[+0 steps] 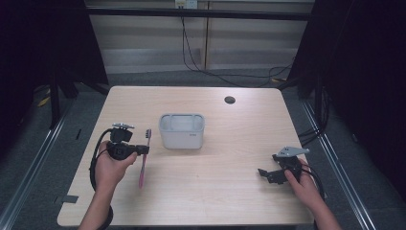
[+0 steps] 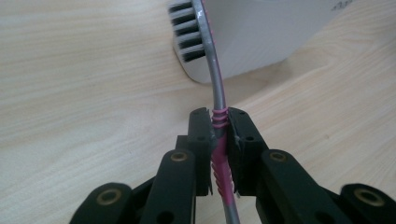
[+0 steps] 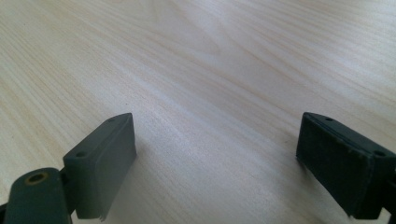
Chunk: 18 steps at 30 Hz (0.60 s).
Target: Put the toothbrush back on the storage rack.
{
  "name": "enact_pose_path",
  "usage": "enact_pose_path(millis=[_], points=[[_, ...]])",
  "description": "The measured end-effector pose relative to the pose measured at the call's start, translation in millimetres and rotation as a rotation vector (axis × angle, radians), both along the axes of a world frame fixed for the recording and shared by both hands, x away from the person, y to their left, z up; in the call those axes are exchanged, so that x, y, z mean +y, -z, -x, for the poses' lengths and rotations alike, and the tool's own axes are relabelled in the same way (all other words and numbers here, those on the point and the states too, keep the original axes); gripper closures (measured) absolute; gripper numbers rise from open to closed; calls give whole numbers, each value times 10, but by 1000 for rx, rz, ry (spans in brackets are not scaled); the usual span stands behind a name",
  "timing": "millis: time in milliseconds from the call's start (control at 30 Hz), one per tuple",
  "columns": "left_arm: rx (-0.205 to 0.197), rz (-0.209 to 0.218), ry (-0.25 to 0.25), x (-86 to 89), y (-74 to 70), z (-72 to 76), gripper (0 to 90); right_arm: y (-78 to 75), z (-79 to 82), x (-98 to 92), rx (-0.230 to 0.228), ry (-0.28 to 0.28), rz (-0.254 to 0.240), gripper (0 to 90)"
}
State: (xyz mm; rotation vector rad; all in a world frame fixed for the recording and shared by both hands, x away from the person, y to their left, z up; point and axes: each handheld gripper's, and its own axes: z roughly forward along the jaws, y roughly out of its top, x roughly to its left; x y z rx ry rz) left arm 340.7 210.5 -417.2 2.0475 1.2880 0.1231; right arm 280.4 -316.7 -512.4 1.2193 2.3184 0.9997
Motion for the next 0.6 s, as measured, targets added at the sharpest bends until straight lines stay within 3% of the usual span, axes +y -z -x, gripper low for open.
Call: enact_pose_path(millis=[400, 567, 600], points=[[-130, 45, -33, 35, -140, 15, 808, 0, 0, 0, 1, 0, 0, 114], [-161, 44, -37, 28, -176, 20, 808, 0, 0, 0, 0, 0, 0, 114], [-186, 40, -38, 18, -196, 27, 808, 0, 0, 0, 0, 0, 0, 114]])
